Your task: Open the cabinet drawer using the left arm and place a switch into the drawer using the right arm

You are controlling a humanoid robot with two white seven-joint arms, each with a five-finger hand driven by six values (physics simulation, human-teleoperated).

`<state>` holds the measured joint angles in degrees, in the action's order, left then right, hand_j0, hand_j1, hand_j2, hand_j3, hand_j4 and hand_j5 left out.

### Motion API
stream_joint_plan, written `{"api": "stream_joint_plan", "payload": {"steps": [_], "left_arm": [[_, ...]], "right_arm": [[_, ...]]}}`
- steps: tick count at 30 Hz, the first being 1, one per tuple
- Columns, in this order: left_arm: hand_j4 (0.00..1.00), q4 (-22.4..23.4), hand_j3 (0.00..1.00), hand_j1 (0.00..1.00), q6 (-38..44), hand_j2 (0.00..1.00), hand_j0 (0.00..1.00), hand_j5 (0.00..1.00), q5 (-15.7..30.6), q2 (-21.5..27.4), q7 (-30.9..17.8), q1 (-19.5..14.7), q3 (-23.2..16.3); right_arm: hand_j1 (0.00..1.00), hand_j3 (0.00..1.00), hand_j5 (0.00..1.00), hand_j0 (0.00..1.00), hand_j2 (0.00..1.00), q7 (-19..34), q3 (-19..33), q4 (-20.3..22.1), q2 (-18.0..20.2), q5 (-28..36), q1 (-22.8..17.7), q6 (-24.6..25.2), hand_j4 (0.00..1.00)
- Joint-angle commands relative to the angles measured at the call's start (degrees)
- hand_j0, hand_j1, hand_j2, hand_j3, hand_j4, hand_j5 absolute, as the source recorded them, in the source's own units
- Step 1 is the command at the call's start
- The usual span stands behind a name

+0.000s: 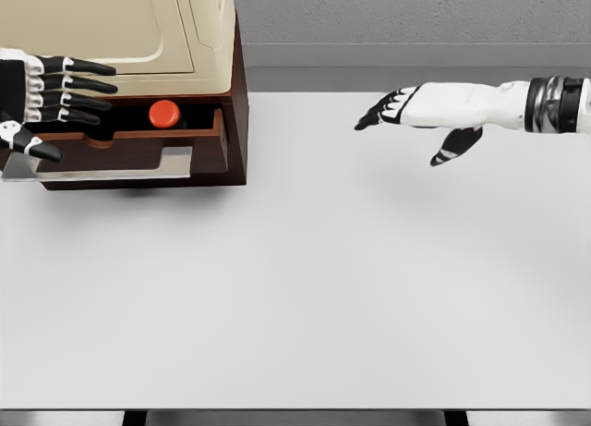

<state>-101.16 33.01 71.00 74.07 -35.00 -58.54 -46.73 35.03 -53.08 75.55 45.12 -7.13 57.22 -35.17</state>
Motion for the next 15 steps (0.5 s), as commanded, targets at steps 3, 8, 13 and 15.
{"api": "stream_joint_plan", "payload": {"steps": [3, 8, 13, 15], "left_arm": [[1.0, 0.0, 1.0, 1.0, -0.05, 1.0, 1.0, 1.0, 0.63, -2.88, 0.0, 0.18, 0.15], [1.0, 0.0, 1.0, 1.0, -0.23, 1.0, 1.0, 1.0, 0.71, -6.48, 0.0, 1.41, -0.03], [1.0, 0.0, 1.0, 1.0, -0.84, 1.0, 1.0, 1.0, 0.63, -7.53, 0.0, 1.32, -0.03], [1.0, 0.09, 1.0, 1.0, -0.84, 1.0, 1.0, 1.0, 0.63, -7.89, 0.0, 1.32, -0.03]], "right_arm": [[1.0, 1.0, 1.0, 1.0, 1.0, -0.03, 0.61, -0.85, 0.23, 0.37, -0.35, 0.17, 1.0], [1.0, 1.0, 1.0, 1.0, 1.0, -0.03, 0.61, -0.93, 0.15, 0.37, -0.44, 0.17, 1.0], [1.0, 1.0, 1.0, 1.0, 1.0, -0.03, 1.49, -0.93, 0.94, 0.37, -0.62, 0.17, 1.0], [1.0, 1.0, 1.0, 1.0, 1.0, -0.03, 1.49, -0.85, 0.94, 0.37, -0.62, 0.17, 1.0]]}}
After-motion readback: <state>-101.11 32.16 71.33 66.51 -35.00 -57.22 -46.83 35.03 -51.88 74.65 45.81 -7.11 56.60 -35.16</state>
